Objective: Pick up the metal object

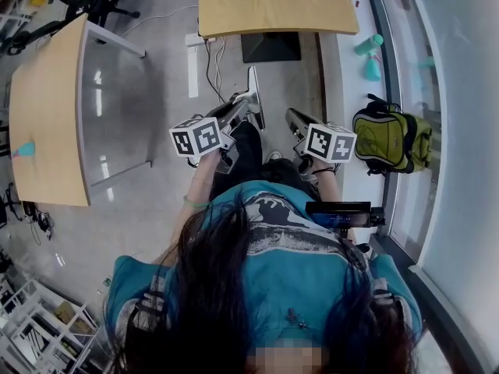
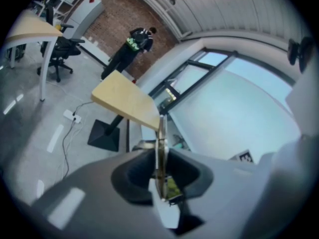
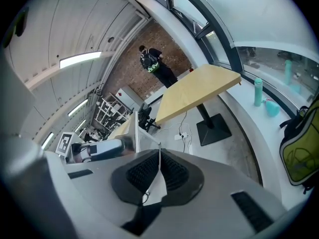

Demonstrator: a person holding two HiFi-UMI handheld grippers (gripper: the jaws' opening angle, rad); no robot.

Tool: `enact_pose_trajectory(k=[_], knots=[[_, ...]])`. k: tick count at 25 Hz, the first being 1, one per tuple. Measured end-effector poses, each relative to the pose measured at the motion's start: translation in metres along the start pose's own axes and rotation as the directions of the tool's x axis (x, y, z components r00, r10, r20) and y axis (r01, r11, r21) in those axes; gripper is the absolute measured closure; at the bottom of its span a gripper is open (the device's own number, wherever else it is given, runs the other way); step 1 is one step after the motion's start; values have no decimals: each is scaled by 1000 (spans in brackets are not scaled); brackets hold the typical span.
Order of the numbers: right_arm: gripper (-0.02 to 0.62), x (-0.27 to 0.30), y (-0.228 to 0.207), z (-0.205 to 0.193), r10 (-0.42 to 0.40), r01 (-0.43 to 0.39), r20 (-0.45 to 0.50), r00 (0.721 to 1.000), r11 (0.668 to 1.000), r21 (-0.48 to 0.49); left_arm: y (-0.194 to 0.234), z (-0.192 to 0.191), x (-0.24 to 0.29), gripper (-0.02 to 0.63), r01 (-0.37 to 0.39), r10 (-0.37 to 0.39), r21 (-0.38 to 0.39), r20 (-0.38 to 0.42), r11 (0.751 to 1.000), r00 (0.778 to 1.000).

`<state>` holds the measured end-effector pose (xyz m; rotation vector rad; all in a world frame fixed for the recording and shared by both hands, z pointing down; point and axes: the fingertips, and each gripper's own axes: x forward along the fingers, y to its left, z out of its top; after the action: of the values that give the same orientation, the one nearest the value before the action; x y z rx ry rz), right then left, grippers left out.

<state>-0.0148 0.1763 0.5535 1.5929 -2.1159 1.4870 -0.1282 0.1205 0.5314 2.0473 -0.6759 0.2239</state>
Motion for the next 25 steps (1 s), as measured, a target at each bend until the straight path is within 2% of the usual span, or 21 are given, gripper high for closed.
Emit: enact_pose_trajectory(k=[6, 9, 17, 25], knots=[[577, -42, -1, -54, 41, -43, -43, 998, 998, -39, -31, -70, -21, 528, -13, 13, -26, 9, 1000, 1000], [577, -57, -2, -69, 51, -53, -45, 998, 997, -54, -41, -92, -31, 528, -20, 21, -25, 12, 999, 1000], [577, -79, 1, -96, 64, -69, -56, 996, 992, -105, -50, -119, -54, 528, -44, 46, -32, 59, 999, 997], [577, -85, -1, -105, 71, -77, -57, 996, 990, -118, -51, -134, -59, 528, -53, 56, -36, 69, 998, 996]])
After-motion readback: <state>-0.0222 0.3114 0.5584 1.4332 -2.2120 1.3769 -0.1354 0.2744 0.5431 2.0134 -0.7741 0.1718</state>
